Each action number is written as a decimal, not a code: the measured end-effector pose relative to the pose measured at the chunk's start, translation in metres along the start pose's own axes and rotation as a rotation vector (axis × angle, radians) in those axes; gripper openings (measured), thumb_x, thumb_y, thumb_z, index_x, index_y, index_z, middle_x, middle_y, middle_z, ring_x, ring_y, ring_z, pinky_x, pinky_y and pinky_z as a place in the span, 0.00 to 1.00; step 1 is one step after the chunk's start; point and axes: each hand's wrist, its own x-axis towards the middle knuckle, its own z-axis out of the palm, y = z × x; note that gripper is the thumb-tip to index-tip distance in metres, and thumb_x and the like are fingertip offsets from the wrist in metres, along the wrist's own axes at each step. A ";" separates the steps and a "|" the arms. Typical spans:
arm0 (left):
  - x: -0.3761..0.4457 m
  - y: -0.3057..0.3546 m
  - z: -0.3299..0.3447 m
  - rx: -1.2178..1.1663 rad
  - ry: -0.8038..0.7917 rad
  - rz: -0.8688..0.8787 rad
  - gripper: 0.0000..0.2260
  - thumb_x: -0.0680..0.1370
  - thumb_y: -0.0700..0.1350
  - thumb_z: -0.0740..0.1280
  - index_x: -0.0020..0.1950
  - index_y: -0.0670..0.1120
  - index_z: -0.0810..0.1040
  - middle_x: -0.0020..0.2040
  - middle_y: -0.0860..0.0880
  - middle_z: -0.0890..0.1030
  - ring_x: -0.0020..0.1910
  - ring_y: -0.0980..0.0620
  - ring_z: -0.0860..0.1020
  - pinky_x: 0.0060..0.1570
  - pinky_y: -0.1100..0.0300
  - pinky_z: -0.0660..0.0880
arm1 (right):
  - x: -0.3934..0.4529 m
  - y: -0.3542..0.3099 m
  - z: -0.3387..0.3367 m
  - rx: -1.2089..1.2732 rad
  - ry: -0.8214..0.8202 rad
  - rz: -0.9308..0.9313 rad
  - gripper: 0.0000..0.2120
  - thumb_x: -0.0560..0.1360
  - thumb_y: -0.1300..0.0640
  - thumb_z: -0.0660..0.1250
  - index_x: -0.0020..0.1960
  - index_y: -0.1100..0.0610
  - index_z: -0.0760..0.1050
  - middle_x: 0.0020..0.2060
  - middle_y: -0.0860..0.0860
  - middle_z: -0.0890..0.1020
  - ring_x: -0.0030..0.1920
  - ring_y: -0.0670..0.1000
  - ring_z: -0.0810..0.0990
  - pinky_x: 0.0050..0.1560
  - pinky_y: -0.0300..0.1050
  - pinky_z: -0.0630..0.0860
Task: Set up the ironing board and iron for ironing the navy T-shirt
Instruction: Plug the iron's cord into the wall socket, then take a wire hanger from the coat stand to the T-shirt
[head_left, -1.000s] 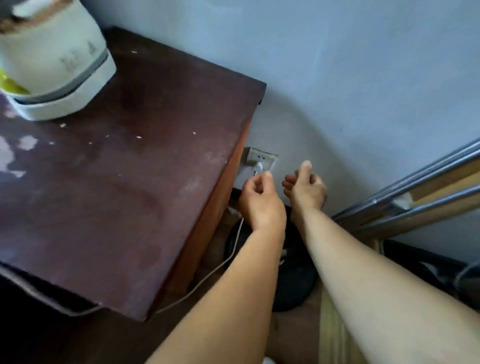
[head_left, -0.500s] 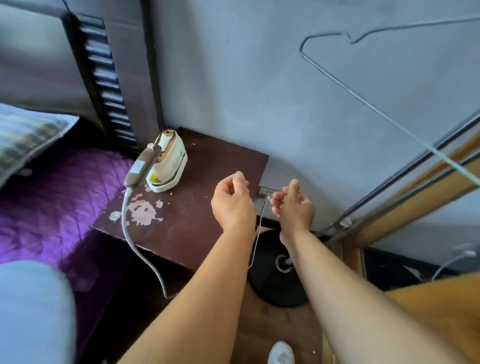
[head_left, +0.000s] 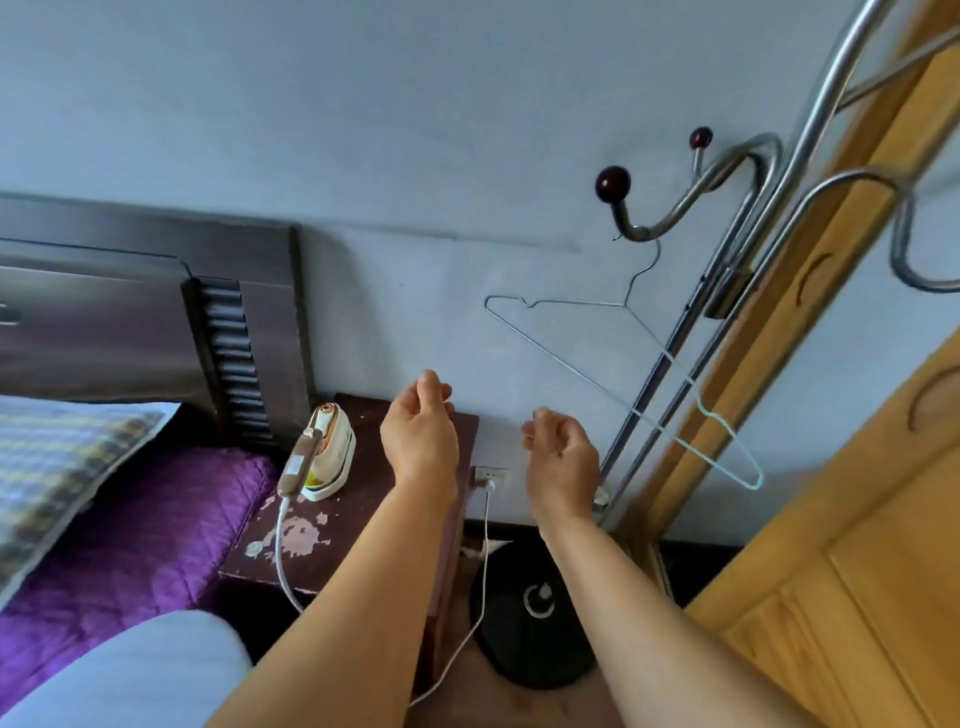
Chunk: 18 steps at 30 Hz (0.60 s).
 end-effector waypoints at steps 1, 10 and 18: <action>-0.005 0.011 0.008 0.002 -0.022 0.015 0.11 0.79 0.50 0.61 0.38 0.52 0.76 0.40 0.54 0.81 0.39 0.56 0.78 0.51 0.55 0.74 | 0.001 -0.011 -0.010 -0.005 0.004 -0.052 0.08 0.77 0.46 0.61 0.42 0.47 0.74 0.42 0.49 0.83 0.46 0.49 0.82 0.49 0.43 0.77; -0.045 0.068 0.102 0.016 -0.223 0.083 0.10 0.78 0.49 0.60 0.51 0.49 0.80 0.46 0.50 0.79 0.45 0.50 0.78 0.43 0.59 0.73 | 0.023 -0.069 -0.106 -0.087 0.126 -0.428 0.07 0.77 0.57 0.65 0.53 0.57 0.77 0.45 0.48 0.80 0.46 0.46 0.77 0.45 0.27 0.71; -0.050 0.068 0.175 0.292 -0.309 0.106 0.20 0.79 0.47 0.60 0.72 0.49 0.67 0.67 0.49 0.75 0.62 0.46 0.75 0.54 0.58 0.73 | 0.074 -0.046 -0.171 -0.329 0.040 -0.195 0.20 0.75 0.51 0.67 0.65 0.55 0.71 0.61 0.50 0.77 0.62 0.51 0.74 0.56 0.44 0.71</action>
